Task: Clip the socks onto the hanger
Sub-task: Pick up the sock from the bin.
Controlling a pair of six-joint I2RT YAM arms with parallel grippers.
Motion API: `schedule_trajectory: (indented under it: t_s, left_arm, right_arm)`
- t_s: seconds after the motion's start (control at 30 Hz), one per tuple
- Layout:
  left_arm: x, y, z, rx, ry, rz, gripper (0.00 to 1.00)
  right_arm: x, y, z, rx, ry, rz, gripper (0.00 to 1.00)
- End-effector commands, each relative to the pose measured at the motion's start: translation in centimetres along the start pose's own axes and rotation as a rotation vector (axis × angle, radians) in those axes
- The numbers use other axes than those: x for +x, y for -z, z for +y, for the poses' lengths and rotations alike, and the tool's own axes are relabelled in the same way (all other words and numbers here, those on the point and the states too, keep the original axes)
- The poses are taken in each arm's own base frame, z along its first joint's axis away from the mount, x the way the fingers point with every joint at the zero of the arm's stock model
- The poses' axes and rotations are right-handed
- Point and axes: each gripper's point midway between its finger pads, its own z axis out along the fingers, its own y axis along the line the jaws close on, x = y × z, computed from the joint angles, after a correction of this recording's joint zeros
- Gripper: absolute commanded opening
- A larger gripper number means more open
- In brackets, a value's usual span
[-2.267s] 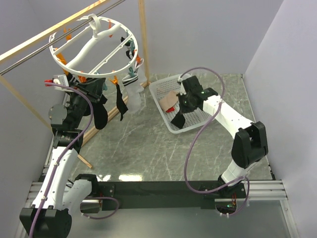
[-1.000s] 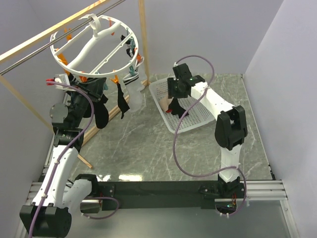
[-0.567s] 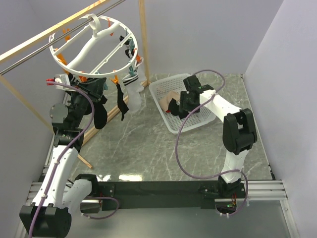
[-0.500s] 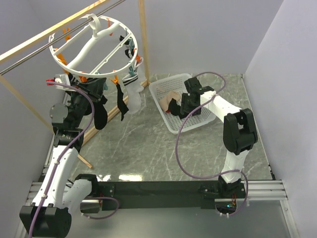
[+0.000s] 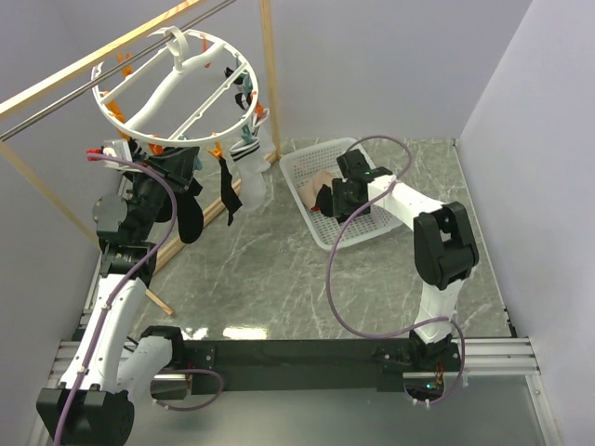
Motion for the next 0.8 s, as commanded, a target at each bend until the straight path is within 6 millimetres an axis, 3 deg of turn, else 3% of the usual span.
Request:
schedule_trajectory:
  t_s: [0.0,0.17,0.33,0.43,0.53,0.67,0.77]
  left_arm:
    - [-1.9,-0.4,-1.1,0.026,-0.033,-0.049,0.06]
    - [-1.8,-0.5,-0.9,0.023,-0.037,-0.042,0.06]
    - [-1.8,-0.3,-0.9,0.013,-0.044,-0.042,0.06]
    - [-2.1,-0.1,-0.9,0.008,-0.056,-0.045,0.06]
    - [-2.1,-0.1,-0.8,0.002,-0.059,-0.044,0.06]
    - [-2.3,-0.1,-0.9,0.002,-0.063,-0.046,0.06]
    - [-2.4,0.0,-1.0,0.006,-0.061,-0.054,0.06]
  right_arm:
    - [-1.7,-0.4,0.9,0.047,0.099,-0.056,0.61]
    - [-1.2,-1.0,2.2,0.061,0.157,-0.060,0.61]
    - [-1.3,-2.2,0.8,0.160,0.166,-0.050,0.51]
    - [-1.9,-2.5,1.1,0.158,0.172,-0.064,0.39]
    - [-2.5,-2.5,1.7,0.137,0.162,-0.073,0.04]
    - [-4.1,0.1,3.2,0.046,0.129,-0.064,0.00]
    - [-5.6,4.4,4.9,-0.112,0.081,-0.059,0.00]
